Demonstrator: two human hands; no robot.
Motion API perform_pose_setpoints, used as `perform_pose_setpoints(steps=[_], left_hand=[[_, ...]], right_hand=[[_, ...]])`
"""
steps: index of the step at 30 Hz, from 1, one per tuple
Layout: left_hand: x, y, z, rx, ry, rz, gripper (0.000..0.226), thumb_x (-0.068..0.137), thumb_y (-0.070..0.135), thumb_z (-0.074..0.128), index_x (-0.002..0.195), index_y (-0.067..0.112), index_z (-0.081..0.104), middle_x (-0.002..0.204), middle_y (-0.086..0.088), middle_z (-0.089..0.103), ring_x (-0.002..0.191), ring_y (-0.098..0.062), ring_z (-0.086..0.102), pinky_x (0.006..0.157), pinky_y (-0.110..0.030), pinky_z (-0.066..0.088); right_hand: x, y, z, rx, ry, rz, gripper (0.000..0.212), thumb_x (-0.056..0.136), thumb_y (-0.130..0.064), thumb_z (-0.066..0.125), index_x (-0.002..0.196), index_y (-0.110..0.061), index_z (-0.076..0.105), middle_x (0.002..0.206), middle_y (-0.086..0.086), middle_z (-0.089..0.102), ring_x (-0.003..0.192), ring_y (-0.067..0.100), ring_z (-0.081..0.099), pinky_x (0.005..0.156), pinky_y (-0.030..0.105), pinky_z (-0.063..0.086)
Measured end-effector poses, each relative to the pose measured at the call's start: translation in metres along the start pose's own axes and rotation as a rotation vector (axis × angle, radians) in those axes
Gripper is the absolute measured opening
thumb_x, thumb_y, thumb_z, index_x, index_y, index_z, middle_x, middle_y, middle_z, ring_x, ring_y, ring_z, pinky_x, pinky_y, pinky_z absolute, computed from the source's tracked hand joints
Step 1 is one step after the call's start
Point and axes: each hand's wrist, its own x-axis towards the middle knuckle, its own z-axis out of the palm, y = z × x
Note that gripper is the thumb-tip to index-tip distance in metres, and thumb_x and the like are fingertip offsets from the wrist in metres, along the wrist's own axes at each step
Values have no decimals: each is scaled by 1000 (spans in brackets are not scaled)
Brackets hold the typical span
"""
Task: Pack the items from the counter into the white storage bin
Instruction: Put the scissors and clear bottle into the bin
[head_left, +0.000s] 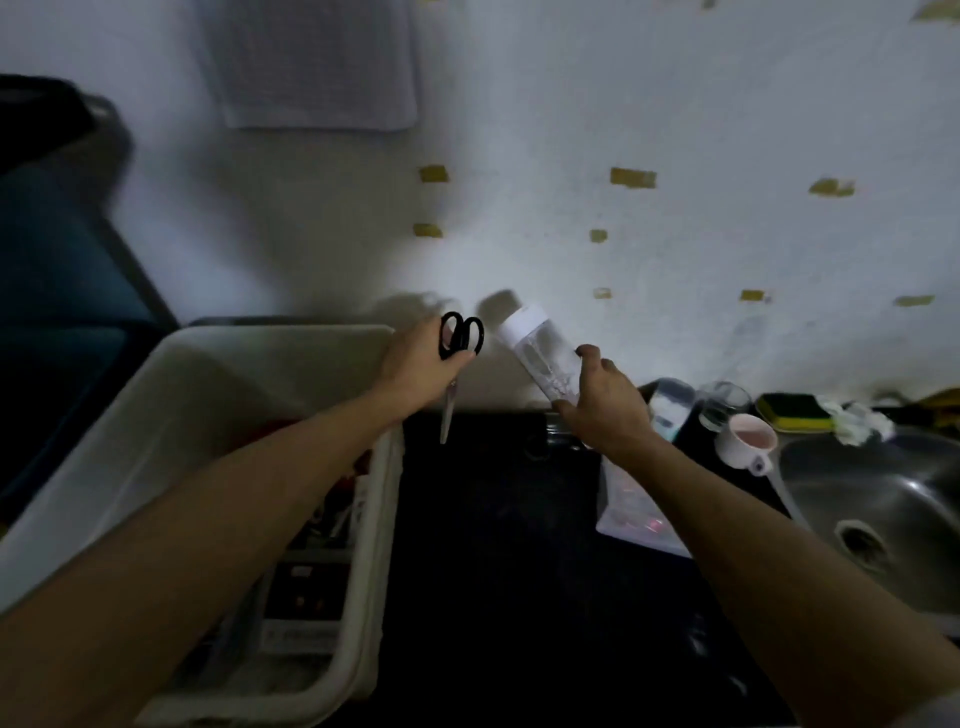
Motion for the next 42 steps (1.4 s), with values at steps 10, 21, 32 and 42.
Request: perform_pose_setpoints(steps=[10,21,32,42], left_hand=[[-20,-86,-103,0,120,-173,19,84,40,68,91,25,60,81,6,62,78,-19,59,64,-28,41],[-65,-212,-132,-89,-162,-267,31,83,15,72,105,0,56,96,-11,62,93,-30,64,68,-35,52],[-100,-276,-112,390,-706,-334,35,97,24,51,126,5,48,124,-14,57,105,-26,58,84,-30,44],[-117,-302,-101,428,-794,-342,21,102,16,43,110,4,58,118,-15,58,96,-21,52,93,-32,46]], right_hand=[[6,-148,8,94,118,-193,68,82,-51,65,135,-17,39,118,8,62,100,28,63,73,38,54],[-9,-280,52,162,93,-164,69,80,-51,65,135,-25,33,119,5,61,100,26,63,71,33,51],[-39,-299,127,161,-236,-25,49,90,-66,49,110,-24,36,98,1,59,71,14,58,64,33,50],[-39,-294,181,161,-383,141,63,86,-73,41,111,-16,36,104,14,64,84,31,67,73,44,57]])
